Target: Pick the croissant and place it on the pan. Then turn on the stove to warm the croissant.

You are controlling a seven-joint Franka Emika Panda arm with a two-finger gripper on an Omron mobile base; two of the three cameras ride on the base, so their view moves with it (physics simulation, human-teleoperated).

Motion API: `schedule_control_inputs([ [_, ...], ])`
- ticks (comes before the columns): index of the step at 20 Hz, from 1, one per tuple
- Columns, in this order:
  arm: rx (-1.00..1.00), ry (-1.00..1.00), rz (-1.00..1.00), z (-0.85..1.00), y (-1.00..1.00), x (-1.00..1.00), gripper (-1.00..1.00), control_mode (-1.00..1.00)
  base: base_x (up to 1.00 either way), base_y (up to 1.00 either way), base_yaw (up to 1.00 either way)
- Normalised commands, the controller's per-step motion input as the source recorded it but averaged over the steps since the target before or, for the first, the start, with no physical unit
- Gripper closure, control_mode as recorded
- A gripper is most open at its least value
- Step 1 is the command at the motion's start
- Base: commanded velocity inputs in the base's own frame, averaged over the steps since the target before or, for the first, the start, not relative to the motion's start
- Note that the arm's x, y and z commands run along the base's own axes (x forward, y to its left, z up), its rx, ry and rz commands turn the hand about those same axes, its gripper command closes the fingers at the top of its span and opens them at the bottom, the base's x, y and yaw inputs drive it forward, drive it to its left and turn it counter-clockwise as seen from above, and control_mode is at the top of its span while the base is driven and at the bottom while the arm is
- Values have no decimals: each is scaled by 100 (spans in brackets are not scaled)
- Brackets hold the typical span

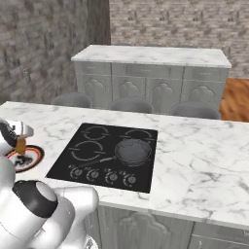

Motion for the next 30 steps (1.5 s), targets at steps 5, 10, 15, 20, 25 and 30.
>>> schedule_control_inputs([
  [5, 18, 7, -18, 51, -76, -7, 100, -100, 0, 0, 0],
  [10, 17, 6, -32, 29, -75, -10, 100, -100, 0, 0, 0],
  [15, 17, 14, -36, 31, -78, 0, 100, -100, 0, 0, 0],
  [20, 18, 15, -37, 26, -83, 0, 100, -100, 0, 0, 0],
  [25, 19, 12, -33, 17, -87, 0, 100, -100, 0, 0, 0],
  [30, 21, 7, -31, 9, -89, 0, 100, -100, 0, 0, 0],
])
